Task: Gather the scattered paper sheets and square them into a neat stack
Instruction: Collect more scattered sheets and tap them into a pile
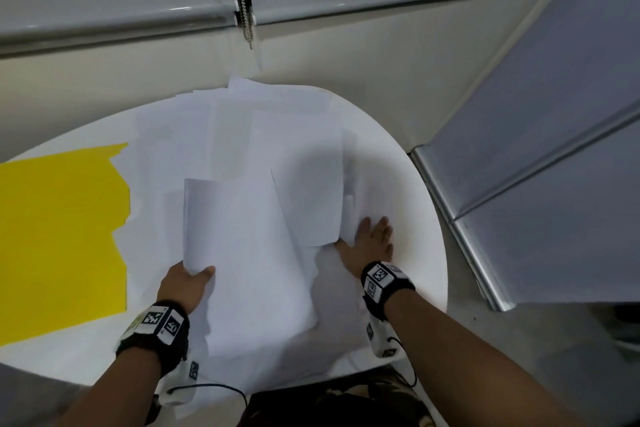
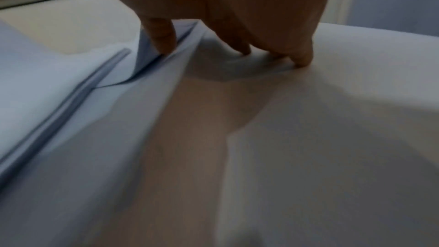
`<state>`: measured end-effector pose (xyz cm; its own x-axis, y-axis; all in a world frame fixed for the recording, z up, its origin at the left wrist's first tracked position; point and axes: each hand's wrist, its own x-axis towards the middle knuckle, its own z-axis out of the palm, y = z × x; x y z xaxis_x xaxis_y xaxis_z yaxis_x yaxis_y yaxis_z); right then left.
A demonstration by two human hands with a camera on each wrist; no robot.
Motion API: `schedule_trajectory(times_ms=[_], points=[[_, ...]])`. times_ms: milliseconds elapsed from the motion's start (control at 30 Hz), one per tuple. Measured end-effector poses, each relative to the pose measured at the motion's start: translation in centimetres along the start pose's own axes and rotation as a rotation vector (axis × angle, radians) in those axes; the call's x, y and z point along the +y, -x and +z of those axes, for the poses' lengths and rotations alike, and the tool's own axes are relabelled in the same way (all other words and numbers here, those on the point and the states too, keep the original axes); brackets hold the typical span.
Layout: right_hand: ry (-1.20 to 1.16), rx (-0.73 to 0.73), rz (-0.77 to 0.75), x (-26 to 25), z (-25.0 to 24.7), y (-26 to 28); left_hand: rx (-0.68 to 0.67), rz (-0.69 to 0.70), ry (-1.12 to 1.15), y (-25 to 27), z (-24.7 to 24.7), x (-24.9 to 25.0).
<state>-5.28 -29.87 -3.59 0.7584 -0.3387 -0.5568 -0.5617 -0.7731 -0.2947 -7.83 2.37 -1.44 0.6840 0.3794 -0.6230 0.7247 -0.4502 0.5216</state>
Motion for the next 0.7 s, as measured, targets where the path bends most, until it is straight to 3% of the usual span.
schedule_trajectory(times_ms=[67, 167, 233, 300, 500, 700], points=[[-0.061, 0.028, -0.107, -1.1, 0.0, 0.3, -0.004, -0.011, 0.000, -0.1, 0.1, 0.1], [-0.166, 0.170, 0.024, -1.4, -0.6, 0.6, -0.013, -0.017, 0.002, -0.1, 0.0, 0.1], [-0.188, 0.119, 0.183, -0.5, -1.1, 0.4, -0.022, -0.012, 0.010, -0.2, -0.1, 0.1], [-0.142, 0.032, 0.249, 0.6, -1.2, 0.3, -0.021, -0.013, 0.019, -0.1, -0.1, 0.1], [-0.108, 0.040, 0.419, 3.1, -1.2, 1.2, -0.019, -0.015, 0.043, -0.1, 0.1, -0.1], [-0.066, -0.010, 0.365, 3.2, -0.7, 2.0, -0.027, -0.010, -0.007, 0.1, 0.7, 0.3]])
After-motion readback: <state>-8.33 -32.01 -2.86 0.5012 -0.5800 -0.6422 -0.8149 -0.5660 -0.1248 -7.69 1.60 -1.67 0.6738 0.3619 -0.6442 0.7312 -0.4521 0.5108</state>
